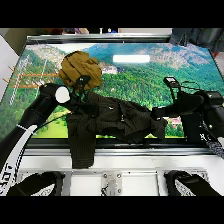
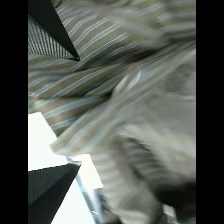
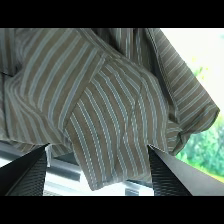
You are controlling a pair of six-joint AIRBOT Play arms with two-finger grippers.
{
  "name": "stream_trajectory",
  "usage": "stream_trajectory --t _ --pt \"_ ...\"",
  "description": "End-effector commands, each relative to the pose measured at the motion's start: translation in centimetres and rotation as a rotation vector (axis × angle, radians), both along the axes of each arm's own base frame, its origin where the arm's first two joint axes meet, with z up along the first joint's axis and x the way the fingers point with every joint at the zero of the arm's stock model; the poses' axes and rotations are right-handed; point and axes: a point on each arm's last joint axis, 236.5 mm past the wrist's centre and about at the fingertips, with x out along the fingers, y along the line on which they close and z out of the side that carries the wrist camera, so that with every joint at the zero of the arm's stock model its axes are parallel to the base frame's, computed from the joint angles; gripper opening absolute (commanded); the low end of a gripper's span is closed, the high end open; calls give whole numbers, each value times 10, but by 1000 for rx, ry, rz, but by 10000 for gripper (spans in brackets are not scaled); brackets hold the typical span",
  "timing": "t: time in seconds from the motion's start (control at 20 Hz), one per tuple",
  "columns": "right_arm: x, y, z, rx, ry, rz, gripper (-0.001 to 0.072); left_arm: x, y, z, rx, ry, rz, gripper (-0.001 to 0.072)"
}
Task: Fold the clothes and pants, and hang the long-sleeved shirts on hangers.
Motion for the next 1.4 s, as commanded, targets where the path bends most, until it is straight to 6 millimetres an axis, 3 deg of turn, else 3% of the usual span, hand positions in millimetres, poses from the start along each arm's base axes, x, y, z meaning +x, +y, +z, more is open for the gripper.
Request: stream_trajectory --t 0.0,0.1,0.3,0.4,0.5,0.55,0.6,0.7,0.8,0.9,1.05,1.2,1.35 --pt "-3 1 14 10 -40 1 643 13 -6 24 -33 -57 15 716" --pt "-3 1 15 15 -41 -13 643 9 -10 16 2 -58 -14 716" --pt "-5 1 14 17 -31 -22 642 0 10 -35 202 20 -41 716" --pt "-5 1 13 17 -29 -19 642 6 8 -52 212 47 -14 716" --pt "-7 5 13 17 -29 -6 642 16 2 -56 205 45 10 715" --pt "-7 10 14 17 -31 8 642 22 -1 -52 194 30 18 662" --pt "-9 16 14 19 -34 30 642 29 -5 -47 180 5 21 470" --pt "-12 38 13 23 -47 96 641 39 -9 -37 154 -48 27 19" --pt "-12 69 11 31 -82 180 609 39 -8 -30 149 -61 38 18" --pt "-10 106 3 45 -118 266 429 37 -7 -23 141 -71 39 18" --pt "-4 149 -25 10 -158 380 430 32 -10 -17 138 -75 26 18" --pt "8 164 -56 -46 -145 396 444 23 -17 -18 149 -62 -1 18" --pt "22 173 -74 -53 -112 376 448 18 -25 -18 147 -65 -25 18"
